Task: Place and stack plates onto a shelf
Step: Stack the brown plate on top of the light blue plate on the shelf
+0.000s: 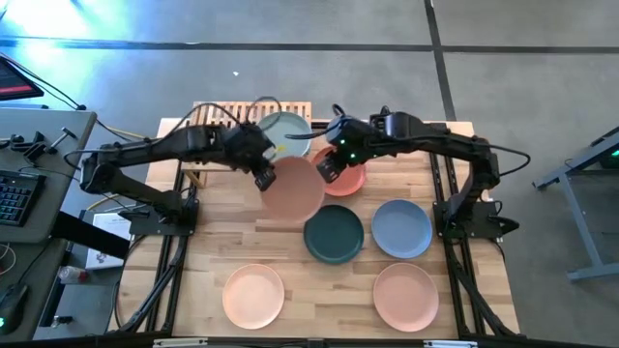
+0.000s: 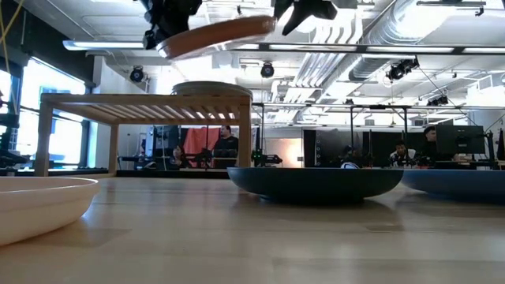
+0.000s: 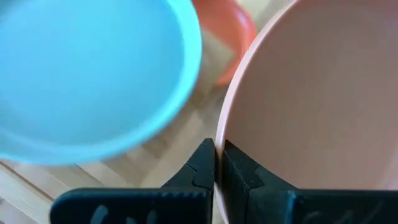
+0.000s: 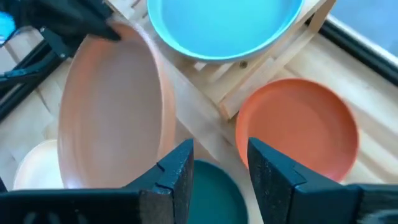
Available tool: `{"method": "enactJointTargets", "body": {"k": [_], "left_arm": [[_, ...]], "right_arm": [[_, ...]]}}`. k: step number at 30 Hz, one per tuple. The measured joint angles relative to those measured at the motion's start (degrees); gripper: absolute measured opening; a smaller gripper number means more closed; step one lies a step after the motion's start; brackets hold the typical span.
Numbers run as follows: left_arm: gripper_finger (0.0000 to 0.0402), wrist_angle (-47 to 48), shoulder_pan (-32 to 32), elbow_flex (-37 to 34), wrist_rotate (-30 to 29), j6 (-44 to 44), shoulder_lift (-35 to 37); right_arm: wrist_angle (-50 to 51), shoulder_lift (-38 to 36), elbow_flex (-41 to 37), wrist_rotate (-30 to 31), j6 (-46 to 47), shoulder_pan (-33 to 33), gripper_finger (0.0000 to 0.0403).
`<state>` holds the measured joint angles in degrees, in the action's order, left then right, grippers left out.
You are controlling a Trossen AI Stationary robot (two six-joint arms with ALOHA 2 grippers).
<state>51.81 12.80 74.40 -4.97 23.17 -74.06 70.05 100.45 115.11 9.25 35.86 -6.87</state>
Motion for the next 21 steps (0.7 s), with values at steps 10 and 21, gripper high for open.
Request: {"method": "enactJointTargets", "body": {"k": [10, 21], "left_arm": [[0.0001, 1.4, 12.0, 10.0, -1.8, -5.0, 0.1], [0.0001, -2.8, 26.4, 13.7, -1.0, -8.4, 0.0]], "right_arm": [[0.7, -1.4, 0.0, 0.2, -9.2, -4.6, 0.0126], [2.0, -1.4, 0.0, 0.0, -18.3, -8.9, 0.0126]]}}
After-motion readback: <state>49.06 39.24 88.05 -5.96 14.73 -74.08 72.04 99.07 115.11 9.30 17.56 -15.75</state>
